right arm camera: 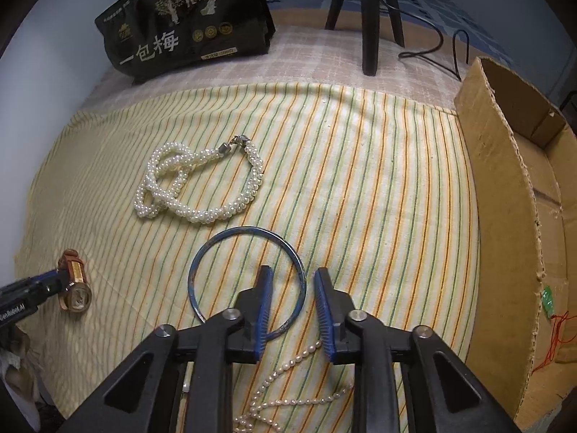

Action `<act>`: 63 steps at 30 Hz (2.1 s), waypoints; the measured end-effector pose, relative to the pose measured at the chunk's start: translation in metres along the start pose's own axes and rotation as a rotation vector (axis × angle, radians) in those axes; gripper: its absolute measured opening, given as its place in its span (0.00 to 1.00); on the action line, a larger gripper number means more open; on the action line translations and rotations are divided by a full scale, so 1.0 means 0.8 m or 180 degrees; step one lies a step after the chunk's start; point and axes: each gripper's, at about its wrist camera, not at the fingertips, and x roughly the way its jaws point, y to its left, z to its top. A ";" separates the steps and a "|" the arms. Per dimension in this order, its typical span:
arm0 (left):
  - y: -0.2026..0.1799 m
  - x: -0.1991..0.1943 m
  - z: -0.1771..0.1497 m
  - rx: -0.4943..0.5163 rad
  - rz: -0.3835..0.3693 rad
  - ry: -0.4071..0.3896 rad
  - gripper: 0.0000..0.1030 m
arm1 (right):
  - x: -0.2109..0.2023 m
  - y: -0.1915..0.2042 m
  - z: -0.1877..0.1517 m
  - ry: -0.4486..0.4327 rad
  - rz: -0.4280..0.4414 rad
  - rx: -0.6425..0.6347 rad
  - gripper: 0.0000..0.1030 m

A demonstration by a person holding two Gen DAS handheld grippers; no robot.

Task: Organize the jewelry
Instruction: 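Grasp black bangle ring with right gripper while left gripper grasps brown leather watch, then carry black ring in right gripper while left gripper carries watch over the box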

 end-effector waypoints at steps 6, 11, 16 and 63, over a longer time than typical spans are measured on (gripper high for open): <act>-0.002 -0.002 0.002 -0.0046 0.0019 -0.0046 0.08 | -0.007 -0.004 -0.001 -0.0054 0.0035 0.0054 0.02; -0.009 -0.019 0.002 -0.0019 -0.0040 -0.0148 0.06 | -0.028 -0.005 0.001 -0.0187 0.0118 0.0106 0.01; -0.025 -0.044 0.002 0.0035 -0.0189 -0.0277 0.06 | -0.057 -0.007 0.006 -0.0378 0.0255 0.0192 0.01; -0.364 -0.061 -0.003 0.1017 -0.0948 -0.0641 0.06 | -0.190 -0.240 -0.007 -0.1252 -0.0376 0.0772 0.01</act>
